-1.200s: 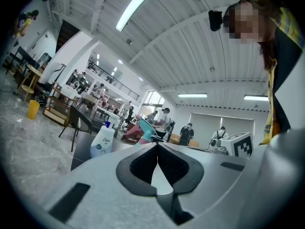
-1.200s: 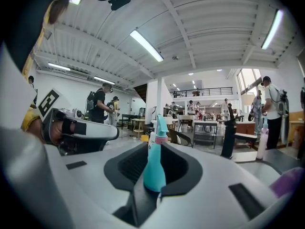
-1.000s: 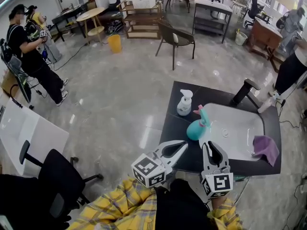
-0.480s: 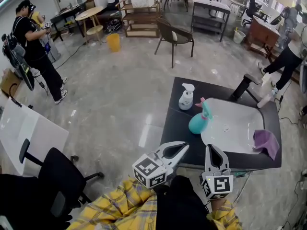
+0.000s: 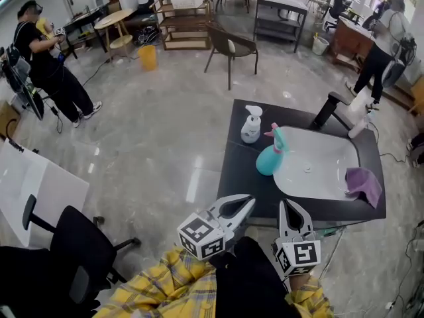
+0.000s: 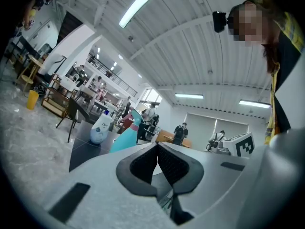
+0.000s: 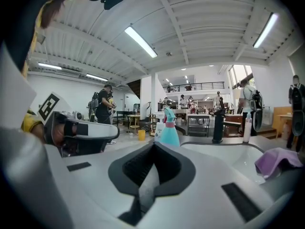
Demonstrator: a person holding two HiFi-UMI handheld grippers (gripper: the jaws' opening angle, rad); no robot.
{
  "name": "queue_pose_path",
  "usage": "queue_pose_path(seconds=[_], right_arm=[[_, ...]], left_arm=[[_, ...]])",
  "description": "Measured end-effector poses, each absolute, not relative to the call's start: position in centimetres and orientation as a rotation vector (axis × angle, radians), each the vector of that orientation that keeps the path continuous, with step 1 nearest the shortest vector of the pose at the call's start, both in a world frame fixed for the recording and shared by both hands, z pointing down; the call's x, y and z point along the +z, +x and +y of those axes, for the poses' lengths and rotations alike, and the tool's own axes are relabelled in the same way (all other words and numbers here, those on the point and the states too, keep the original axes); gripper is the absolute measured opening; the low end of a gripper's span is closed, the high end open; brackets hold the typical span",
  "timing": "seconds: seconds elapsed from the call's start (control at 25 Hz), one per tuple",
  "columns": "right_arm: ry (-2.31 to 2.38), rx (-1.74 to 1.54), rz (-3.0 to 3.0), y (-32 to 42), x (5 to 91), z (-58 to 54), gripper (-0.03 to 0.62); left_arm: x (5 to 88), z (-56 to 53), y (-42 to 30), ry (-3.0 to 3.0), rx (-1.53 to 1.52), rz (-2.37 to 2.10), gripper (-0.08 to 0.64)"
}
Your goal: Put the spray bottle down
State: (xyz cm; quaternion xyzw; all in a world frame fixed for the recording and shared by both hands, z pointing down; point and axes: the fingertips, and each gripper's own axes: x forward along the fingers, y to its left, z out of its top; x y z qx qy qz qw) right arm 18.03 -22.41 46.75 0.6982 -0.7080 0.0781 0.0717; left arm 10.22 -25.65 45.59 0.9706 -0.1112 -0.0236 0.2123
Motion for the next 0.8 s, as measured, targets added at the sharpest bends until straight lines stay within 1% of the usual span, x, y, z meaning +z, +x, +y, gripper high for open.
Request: queue_pose_path(seconds=[0.8], right_arm=[[2.112,0.302,-2.175,17.5,47.7,-23.6,0.005]], left_arm=[[46.0,-25.9,10.1,2.724,0.02,-0.276,0.006]])
